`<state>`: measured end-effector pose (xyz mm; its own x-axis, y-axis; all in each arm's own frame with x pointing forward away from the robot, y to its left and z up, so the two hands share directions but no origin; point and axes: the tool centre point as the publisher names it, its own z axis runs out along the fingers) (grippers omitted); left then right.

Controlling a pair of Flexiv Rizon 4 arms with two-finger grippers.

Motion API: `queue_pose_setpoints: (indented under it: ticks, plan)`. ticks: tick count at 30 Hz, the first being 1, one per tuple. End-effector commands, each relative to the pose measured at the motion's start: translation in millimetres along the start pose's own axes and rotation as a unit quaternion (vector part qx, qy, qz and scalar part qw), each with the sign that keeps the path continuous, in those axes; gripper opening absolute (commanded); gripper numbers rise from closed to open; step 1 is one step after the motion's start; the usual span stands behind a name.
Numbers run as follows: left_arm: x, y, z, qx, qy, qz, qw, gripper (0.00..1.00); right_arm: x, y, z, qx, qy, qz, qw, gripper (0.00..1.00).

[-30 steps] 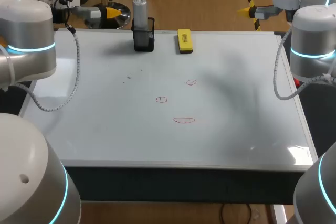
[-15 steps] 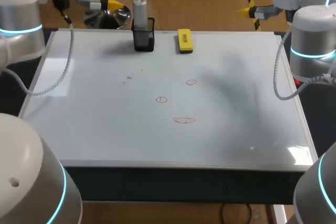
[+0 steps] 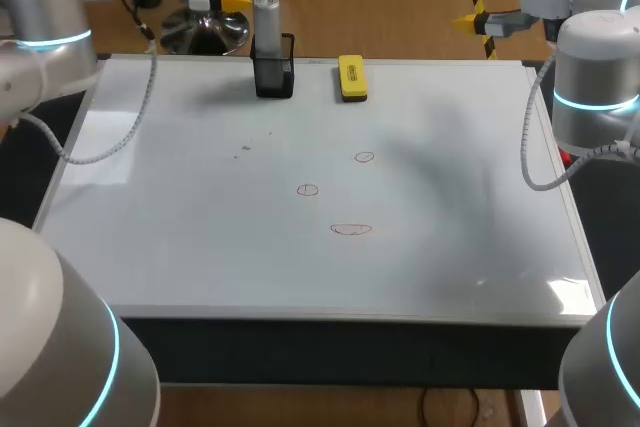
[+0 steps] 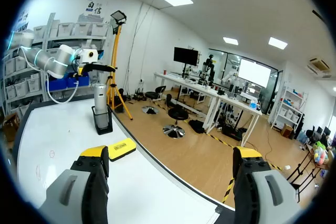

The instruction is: Pick up the inspection probe, press it on each red-marked spot on the whiteboard one by one, put down the probe, pick up the eraser, and wipe off all the red marks.

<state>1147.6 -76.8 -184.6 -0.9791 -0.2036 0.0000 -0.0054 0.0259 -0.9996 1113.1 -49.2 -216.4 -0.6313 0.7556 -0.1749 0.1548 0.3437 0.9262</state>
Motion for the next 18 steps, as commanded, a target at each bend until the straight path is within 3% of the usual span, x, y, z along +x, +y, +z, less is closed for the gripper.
queue_pose_setpoints:
  ticks: [1, 8, 18]
  plan:
    - [-5.4, 9.0, 13.1, 0.014, 0.044, 0.0, 0.999, 1.0, -0.5, 0.1, 0.1, 0.001, 0.001, 0.0, 1.0, 1.0]
    - [3.1, 19.4, 26.4, 0.009, 0.06, -0.008, 0.998, 1.0, -0.5, 0.1, 0.1, 0.001, 0.001, 0.0, 1.0, 1.0]
    - [9.7, 40.0, 22.1, 0.003, 0.072, -0.017, 0.997, 1.0, -0.5, 0.1, 0.1, 0.001, 0.001, 0.0, 1.0, 1.0]
